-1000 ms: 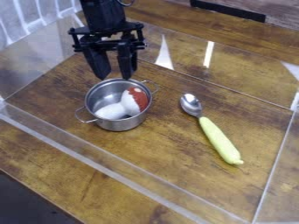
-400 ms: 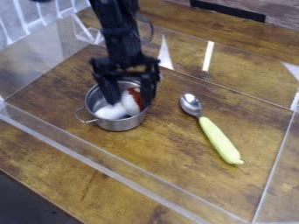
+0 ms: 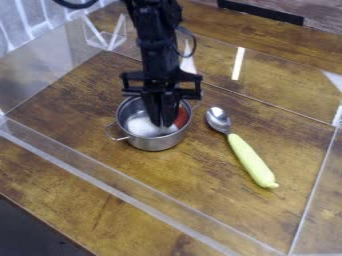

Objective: Remove the mushroom from the silver pot and put it on the table

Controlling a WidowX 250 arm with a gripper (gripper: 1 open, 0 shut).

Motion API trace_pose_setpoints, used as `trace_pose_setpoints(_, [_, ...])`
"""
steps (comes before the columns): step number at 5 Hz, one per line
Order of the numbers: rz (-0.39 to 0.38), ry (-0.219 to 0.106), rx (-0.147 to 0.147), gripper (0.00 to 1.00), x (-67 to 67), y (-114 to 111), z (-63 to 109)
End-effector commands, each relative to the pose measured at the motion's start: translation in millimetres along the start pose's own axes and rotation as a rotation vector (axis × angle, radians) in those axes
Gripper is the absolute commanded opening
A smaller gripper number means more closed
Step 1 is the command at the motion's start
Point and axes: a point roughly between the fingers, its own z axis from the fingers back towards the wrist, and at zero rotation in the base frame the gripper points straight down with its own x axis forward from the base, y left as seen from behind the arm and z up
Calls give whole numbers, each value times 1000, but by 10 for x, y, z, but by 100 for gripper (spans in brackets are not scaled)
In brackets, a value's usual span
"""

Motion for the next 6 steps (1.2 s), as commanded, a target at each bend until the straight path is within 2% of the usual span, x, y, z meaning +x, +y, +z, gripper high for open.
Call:
trace_pose_setpoints(1, [-20,-136,7,0,130,43,684])
trace_pose_setpoints(2, [17,-175,24,0,151,172,998])
trace_pose_setpoints(3, [76,-205,39,0,155,434,1069])
trace_pose_setpoints(4, [85,-216,43,0,181,695,1085])
trace_pose_setpoints(5, [95,-213,40,0,211,934,1072])
trace_pose_setpoints(6, [50,-211,45,0,164,960,1028])
